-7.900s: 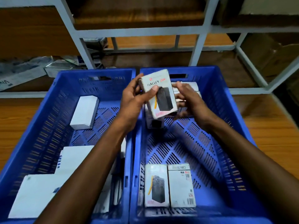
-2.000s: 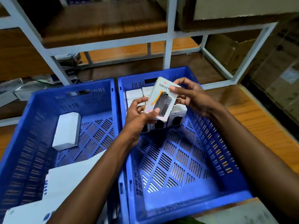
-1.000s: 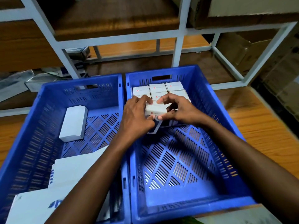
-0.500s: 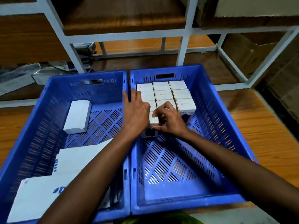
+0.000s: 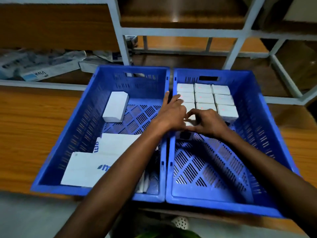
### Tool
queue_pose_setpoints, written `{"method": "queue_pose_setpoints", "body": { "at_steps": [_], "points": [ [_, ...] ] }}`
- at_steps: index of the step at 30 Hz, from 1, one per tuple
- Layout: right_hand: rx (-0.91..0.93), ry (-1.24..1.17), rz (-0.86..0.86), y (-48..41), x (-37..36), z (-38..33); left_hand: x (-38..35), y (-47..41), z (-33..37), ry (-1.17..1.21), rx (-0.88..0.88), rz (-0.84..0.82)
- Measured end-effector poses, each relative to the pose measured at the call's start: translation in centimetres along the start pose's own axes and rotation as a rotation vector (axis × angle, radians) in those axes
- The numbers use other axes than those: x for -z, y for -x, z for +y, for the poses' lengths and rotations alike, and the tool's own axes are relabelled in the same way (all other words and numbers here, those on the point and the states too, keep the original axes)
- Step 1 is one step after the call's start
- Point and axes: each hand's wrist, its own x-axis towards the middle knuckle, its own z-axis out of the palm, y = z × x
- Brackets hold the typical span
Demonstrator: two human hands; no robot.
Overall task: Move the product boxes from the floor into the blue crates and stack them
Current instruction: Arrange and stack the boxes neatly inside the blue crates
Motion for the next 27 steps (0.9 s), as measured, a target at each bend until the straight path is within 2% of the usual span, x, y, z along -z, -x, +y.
{"method": "queue_pose_setpoints", "body": {
  "at_steps": [3,6,7,9,11,13,16,18,21,24,27],
  "points": [
    [0.023,-0.160,0.127,-0.7,1.6,-2.0,1.3,2.2,-3.1,0.260,0.004,0.208],
    [0.056,-0.285,0.202,-2.0,2.7,-5.5,2.1,4.6,-6.8,0.380,0.031,0.381],
    [0.067,-0.314,0.228,-2.6,2.9,-6.8,2.2,5.3,-8.2,0.385,0.046,0.381],
    [0.109,-0.322,0.249,-4.0,2.4,-9.6,2.2,6.3,-11.3,0.390,0.106,0.248],
    [0.147,-0.275,0.125,-5.3,1.5,-12.0,2.0,6.9,-14.0,0.374,0.163,0.079],
    [0.153,-0.166,-0.137,-6.5,0.1,-14.5,1.8,7.2,-16.3,0.336,0.193,0.000],
    [0.100,0.000,-0.613,-8.0,-2.4,-18.2,1.4,7.0,-19.0,0.350,0.191,-0.003],
    [0.036,0.010,-0.823,-8.7,-4.3,-20.5,1.5,7.0,-20.3,0.390,0.175,0.011],
    [0.046,0.030,-0.900,-8.8,-6.9,-22.8,1.6,6.8,-21.6,0.470,0.146,0.076],
    [0.121,0.100,-0.878,-8.7,-8.0,-24.0,1.2,6.4,-22.4,0.570,0.112,0.114],
    [0.058,-0.024,-0.804,-9.1,-6.5,-23.8,0.1,5.9,-22.9,0.777,0.127,0.105]
  ]
}}
